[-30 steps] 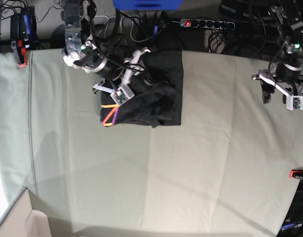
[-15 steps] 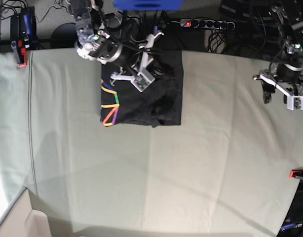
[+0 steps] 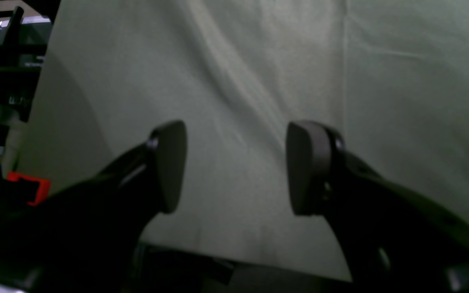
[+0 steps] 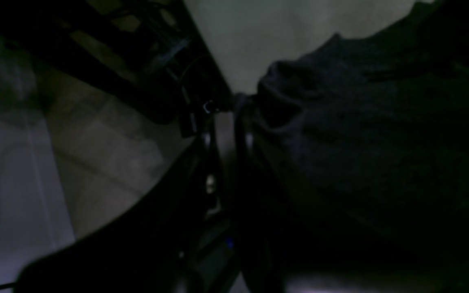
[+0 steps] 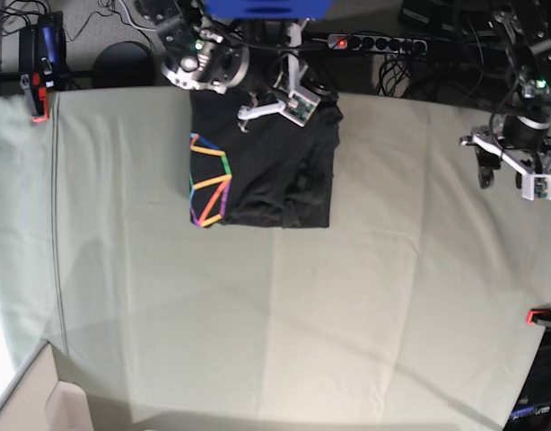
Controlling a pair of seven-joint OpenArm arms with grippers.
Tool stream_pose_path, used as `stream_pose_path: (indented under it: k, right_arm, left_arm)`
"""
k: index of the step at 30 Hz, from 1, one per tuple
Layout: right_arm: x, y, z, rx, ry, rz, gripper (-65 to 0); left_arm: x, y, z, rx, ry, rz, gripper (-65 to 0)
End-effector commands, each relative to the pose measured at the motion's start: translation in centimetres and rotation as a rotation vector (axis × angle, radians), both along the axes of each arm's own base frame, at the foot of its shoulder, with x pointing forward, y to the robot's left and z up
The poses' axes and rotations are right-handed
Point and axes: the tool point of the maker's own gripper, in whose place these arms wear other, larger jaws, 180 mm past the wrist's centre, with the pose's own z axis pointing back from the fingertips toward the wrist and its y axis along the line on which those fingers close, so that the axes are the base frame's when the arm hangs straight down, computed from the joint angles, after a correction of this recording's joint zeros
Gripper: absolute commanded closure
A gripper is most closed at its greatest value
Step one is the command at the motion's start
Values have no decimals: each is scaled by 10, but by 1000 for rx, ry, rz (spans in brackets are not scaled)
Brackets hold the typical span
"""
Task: Layout the t-shirt on the table in an organized manner, then fold the t-shirt properly
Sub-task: 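Grasp the strip end with the right gripper and fold it over onto the stack, then grasp the folded bundle's sides with both grippers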
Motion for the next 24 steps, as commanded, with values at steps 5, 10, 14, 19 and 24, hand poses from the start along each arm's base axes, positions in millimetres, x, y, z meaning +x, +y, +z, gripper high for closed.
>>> stream_pose_path:
  k: [5, 10, 14, 19, 24]
  right_arm:
    - [6, 1, 10, 36, -28, 2, -131]
    - [7, 0, 10, 35, -32, -1, -275]
    - [16, -10, 24, 43, -70, -49, -340]
    - [38, -38, 38, 24, -126, -145, -340]
    - [49, -86, 26, -48, -115, -274, -340]
  left_arm:
    - [6, 3, 14, 17, -48, -11, -373]
    - [7, -2, 15, 4, -57, -16, -375]
    - [14, -24, 22, -21, -86, -49, -375]
    - [32, -102, 30, -112, -135, -201, -376]
    - [44, -194, 29, -247, -148, -362, -376]
